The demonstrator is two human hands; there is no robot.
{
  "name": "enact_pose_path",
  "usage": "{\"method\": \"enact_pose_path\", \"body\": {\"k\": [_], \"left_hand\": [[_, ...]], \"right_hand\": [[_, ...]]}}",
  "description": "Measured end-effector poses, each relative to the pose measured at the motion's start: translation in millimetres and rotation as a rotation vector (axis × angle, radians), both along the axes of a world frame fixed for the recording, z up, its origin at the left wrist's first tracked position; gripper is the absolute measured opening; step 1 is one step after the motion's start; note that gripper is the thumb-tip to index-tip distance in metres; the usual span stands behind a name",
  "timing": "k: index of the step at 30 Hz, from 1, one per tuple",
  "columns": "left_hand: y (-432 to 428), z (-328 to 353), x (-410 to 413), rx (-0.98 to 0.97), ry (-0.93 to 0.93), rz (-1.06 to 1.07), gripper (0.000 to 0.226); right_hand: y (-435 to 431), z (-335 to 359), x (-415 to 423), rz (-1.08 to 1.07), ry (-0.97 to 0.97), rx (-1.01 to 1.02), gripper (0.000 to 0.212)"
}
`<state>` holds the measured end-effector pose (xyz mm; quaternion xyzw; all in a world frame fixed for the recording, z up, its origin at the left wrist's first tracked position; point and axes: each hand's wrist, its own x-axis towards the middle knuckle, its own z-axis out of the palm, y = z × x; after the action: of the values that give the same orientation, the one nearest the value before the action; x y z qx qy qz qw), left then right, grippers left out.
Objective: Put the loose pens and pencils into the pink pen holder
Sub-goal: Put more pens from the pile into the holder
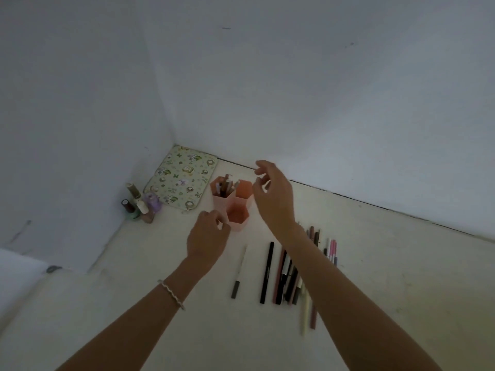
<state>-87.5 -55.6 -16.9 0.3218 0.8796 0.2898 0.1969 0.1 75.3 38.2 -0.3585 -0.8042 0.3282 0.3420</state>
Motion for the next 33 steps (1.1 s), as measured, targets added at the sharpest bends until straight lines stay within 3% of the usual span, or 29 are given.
{"method": "enact_pose_path", "body": {"k": [5,7,9,12,16,19,22,25,27,30,33], "left_hand": [[9.4,-23.8,43.3,-0.415,0.071,-0.340,0.057],[7.4,-34.0,50.8,-0.482,0.113,-0.425,0.064],[6.5,-35.3,49.4,-0.392,0.054,-0.427,0.052],[13.3,-18.5,44.2,-0.042,-0.150,-0.334,0.033],[28.3,13.5,34.4,0.312,-0.097,-0.228,0.044],[28.2,21.1,27.6,0.431,-0.074,-0.242,0.051],[22.4,15.9,22.8,0.413,-0.072,-0.242,0.048],[17.6,11.9,22.8,0.393,-0.092,-0.226,0.045],[15.9,14.1,22.9,0.433,-0.082,-0.210,0.045],[21.1,35.9,8.1,0.657,-0.008,-0.069,0.043],[35.7,67.2,-28.0,0.920,0.103,0.185,0.044]], "right_hand": [[16.2,-8.1,44.8,-0.085,-0.112,-0.089,0.026],[18.9,-18.3,58.1,-0.122,-0.144,-0.140,0.022],[18.6,-30.0,68.7,-0.146,-0.194,-0.184,0.023],[16.9,-42.3,77.3,-0.140,-0.391,-0.253,0.026],[7.0,-58.8,80.1,-0.029,-0.753,-0.285,0.027],[-8.3,-73.6,79.9,0.063,-0.956,-0.134,0.019],[-19.3,-83.4,77.9,0.110,-1.060,0.028,0.014],[-24.4,-88.6,74.0,0.108,-1.047,0.050,0.013],[-24.7,-87.4,70.2,0.071,-0.936,-0.058,0.010],[-10.4,-73.0,64.4,-0.083,-0.643,-0.210,0.013],[11.2,-50.9,61.8,-0.225,-0.386,-0.228,0.015]]}}
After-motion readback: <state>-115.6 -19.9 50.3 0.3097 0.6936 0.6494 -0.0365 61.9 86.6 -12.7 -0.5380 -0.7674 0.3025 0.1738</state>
